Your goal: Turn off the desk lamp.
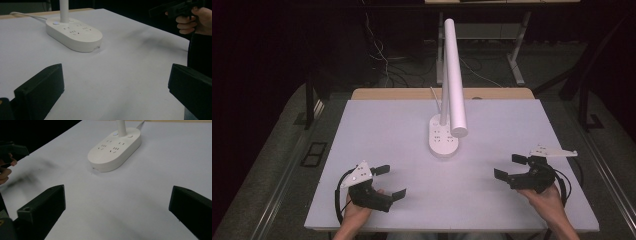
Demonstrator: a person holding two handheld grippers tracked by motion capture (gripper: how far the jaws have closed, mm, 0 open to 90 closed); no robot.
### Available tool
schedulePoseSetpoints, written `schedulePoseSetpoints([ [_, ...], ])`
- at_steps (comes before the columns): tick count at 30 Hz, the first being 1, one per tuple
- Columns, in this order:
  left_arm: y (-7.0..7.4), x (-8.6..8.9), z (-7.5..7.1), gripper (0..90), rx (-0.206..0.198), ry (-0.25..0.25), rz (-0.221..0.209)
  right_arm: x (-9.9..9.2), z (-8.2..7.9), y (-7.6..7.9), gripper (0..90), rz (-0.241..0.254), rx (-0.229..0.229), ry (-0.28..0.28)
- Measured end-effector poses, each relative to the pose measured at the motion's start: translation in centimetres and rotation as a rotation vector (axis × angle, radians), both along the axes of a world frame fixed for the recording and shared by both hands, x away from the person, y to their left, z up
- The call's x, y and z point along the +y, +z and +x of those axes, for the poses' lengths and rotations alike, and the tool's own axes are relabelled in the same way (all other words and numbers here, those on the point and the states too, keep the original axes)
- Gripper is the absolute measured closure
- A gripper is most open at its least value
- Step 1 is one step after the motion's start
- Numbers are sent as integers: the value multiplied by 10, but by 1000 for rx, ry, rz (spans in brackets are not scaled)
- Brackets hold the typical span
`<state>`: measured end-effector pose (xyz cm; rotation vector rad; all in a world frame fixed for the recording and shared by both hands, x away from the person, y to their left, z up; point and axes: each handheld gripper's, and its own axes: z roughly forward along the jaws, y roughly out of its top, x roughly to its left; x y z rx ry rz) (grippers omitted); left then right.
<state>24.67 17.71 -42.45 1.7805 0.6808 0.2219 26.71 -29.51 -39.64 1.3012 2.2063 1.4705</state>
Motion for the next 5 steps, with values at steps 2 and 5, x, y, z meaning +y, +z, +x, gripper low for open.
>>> schedulePoseSetpoints([
  [2, 0, 0, 0, 0, 1, 0, -1, 0, -6, -3, 7, -7, 10, 3],
  [5, 0, 0, 1, 0, 2, -1, -1, -2, -13, -8, 7, -4, 15, 6],
])
